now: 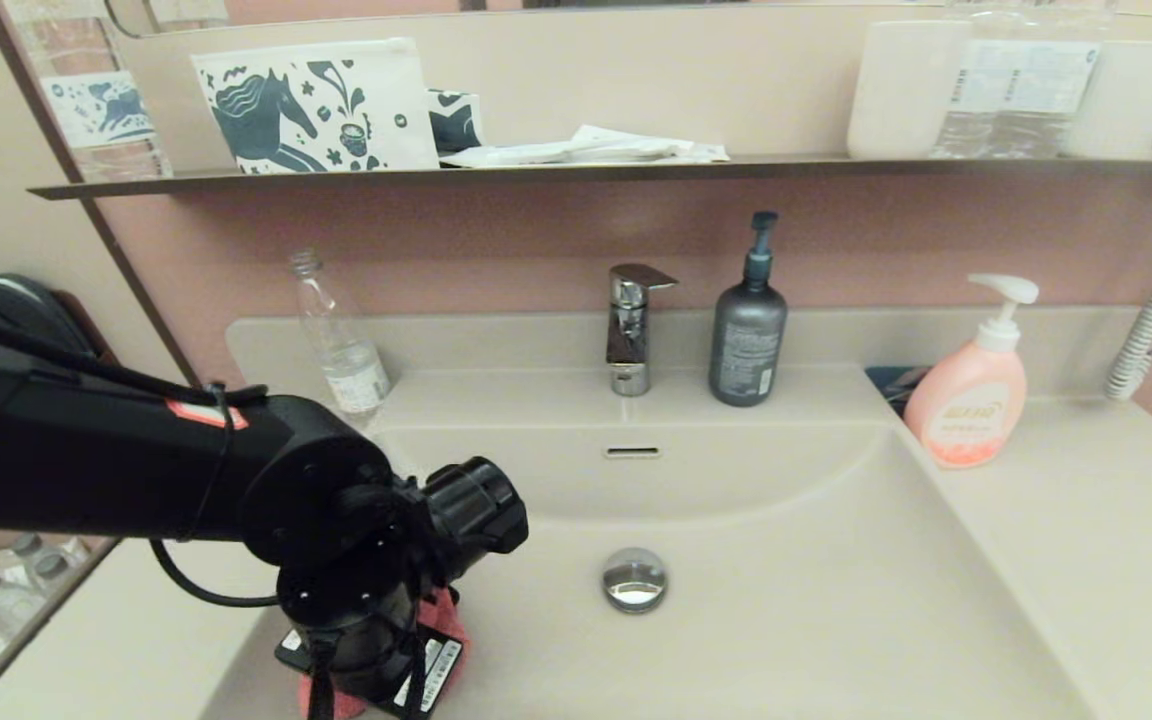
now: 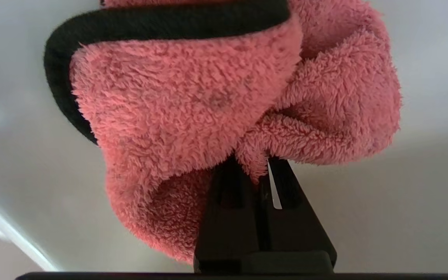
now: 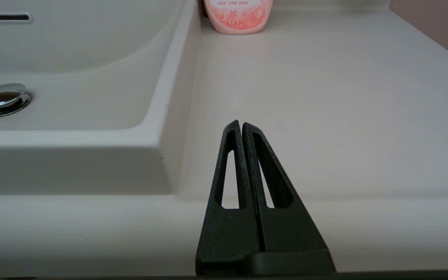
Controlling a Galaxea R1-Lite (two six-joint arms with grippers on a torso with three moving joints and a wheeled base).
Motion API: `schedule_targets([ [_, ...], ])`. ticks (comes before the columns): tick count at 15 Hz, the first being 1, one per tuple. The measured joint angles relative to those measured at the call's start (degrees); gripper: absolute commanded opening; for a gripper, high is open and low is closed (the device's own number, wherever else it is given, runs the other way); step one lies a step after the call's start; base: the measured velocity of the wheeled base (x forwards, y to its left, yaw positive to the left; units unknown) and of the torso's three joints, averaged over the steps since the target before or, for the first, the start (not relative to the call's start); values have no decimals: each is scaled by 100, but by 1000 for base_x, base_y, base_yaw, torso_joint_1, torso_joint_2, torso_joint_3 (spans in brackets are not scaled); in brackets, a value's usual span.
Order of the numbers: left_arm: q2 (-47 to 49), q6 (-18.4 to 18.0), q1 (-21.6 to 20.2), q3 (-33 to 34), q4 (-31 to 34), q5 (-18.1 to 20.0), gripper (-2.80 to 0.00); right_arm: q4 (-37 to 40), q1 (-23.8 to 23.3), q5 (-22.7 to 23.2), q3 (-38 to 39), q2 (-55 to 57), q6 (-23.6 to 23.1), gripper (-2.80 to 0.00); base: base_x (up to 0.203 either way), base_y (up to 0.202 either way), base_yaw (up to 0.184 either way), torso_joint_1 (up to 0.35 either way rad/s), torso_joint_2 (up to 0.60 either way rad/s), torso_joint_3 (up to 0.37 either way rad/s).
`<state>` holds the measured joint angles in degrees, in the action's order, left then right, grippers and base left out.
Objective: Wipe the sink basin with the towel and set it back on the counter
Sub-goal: Wipe the sink
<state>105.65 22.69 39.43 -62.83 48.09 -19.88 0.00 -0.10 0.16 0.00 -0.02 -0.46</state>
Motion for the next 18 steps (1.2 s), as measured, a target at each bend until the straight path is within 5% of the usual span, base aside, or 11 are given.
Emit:
schedule_targets([
  [3, 170, 95, 20, -184, -46, 75, -280, 0, 0, 0, 0, 0, -1, -280, 0, 0, 0, 0, 0, 0],
  [9, 597, -49, -274, -393, -1467, 136, -280, 0, 0, 0, 0, 0, 2, -280, 0, 0, 0, 0, 0, 0],
  [18, 915, -1761, -1250, -792, -2404, -92, -280, 0, 0, 0, 0, 0, -1, -280, 0, 0, 0, 0, 0, 0],
])
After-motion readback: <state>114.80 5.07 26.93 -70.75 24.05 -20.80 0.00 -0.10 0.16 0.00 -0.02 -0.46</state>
